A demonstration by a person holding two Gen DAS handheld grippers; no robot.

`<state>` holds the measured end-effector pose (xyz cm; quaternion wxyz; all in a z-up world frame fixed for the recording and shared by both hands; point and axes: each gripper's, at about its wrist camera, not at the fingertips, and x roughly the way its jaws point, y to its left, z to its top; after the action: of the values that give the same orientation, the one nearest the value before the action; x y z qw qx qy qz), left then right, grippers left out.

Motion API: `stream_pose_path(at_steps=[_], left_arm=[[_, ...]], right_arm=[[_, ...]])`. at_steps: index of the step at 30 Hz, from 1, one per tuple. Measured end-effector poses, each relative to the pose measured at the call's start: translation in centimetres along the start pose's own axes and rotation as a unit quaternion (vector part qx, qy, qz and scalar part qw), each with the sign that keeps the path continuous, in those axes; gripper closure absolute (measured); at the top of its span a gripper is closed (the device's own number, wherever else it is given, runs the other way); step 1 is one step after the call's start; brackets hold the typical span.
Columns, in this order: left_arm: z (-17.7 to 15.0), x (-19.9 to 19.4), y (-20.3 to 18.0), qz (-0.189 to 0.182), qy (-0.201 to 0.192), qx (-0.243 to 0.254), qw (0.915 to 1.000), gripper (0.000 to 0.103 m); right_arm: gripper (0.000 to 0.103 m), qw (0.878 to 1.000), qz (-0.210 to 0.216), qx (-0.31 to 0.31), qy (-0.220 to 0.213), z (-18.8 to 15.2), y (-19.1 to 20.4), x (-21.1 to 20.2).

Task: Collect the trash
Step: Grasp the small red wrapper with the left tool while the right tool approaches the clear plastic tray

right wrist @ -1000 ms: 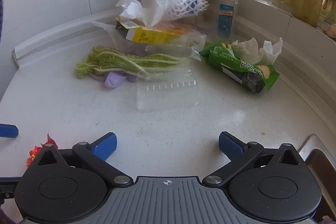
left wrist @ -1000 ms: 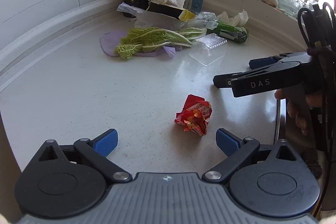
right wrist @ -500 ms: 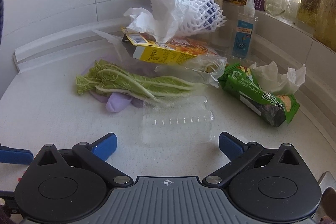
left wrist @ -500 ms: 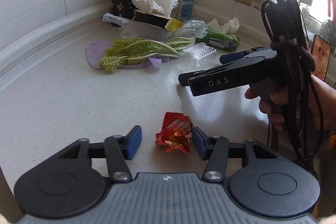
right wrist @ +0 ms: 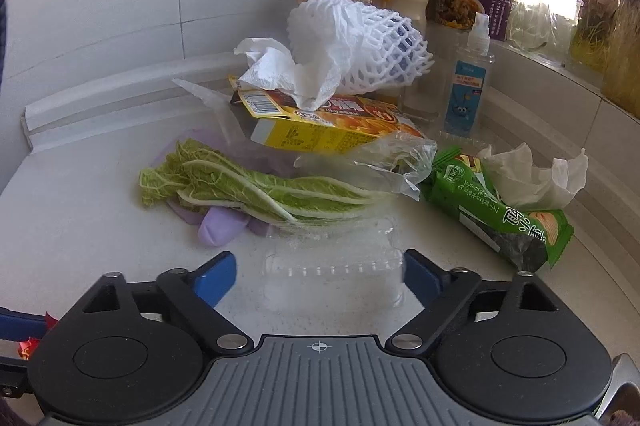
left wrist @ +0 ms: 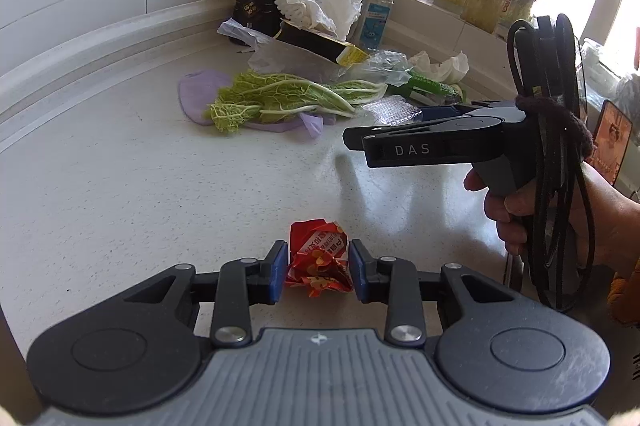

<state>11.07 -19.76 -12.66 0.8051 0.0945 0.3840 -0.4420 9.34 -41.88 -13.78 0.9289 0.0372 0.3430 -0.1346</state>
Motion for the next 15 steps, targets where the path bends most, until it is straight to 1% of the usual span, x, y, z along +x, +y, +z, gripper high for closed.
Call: stream_pose_path(at_steps=[1,2,15], left_arm=[[0.0,-0.1,0.0,0.001,-0.001,-0.001,1.0,0.073],[0.0,-0.1,0.1,0.001,-0.001,-0.001,1.0,0.073],[-0.2,-1.5,1.0,0.009,-0.006,-0.018,0.9998,0.075]], right_arm=[[0.028,1.0,0.0,0.001,0.001,0.0,0.0,0.0],[0.03,1.0,0.001,0.002,0.002,0.1,0.0,0.0],[0.03,1.0,0.007,0.01,-0.008,0.5,0.7,-1.5]])
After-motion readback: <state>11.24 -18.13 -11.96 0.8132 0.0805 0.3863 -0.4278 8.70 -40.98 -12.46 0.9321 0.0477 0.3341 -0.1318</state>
